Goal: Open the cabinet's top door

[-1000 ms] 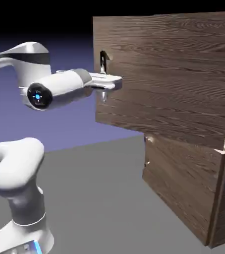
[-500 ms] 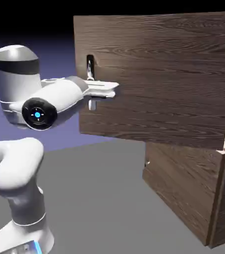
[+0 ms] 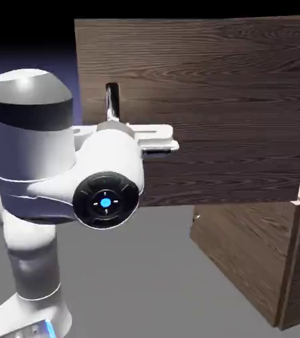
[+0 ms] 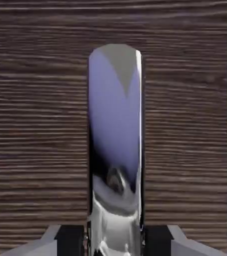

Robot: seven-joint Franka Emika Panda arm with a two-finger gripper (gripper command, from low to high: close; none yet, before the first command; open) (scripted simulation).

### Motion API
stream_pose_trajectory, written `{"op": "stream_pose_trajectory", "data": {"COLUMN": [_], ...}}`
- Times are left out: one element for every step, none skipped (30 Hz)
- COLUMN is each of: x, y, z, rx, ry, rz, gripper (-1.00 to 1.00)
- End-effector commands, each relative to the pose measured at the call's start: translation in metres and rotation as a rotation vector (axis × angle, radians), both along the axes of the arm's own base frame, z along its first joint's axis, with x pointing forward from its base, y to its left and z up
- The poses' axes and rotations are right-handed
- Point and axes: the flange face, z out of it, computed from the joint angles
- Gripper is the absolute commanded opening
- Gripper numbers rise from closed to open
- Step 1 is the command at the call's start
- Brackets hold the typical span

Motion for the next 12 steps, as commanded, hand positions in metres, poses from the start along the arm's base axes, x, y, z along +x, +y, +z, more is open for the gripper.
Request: {"op": "stream_pose_trajectory", "data": {"x": [0.001, 0.002, 0.003, 0.005, 0.006, 0.008, 0.01, 0.012, 0.014, 0.016, 0.018, 0.018], "y": [-0.009, -0.018, -0.026, -0.035, -0.043, -0.051, -0.059, -0.067, -0.075, -0.083, -0.09, -0.09], "z": [0.0, 0.0, 0.0, 0.0, 0.0, 0.0, 0.0, 0.0, 0.0, 0.0, 0.0, 0.0], "rx": [0.0, 0.0, 0.0, 0.0, 0.0, 0.0, 0.0, 0.0, 0.0, 0.0, 0.0, 0.0], "ry": [0.0, 0.0, 0.0, 0.0, 0.0, 0.0, 0.0, 0.0, 0.0, 0.0, 0.0, 0.0], "rz": [0.023, 0.044, 0.064, 0.084, 0.104, 0.124, 0.143, 0.162, 0.181, 0.2, 0.218, 0.218], "gripper": [-1.0, -1.0, -1.0, -1.0, -1.0, -1.0, -1.0, -1.0, -1.0, -1.0, -1.0, 1.0]}}
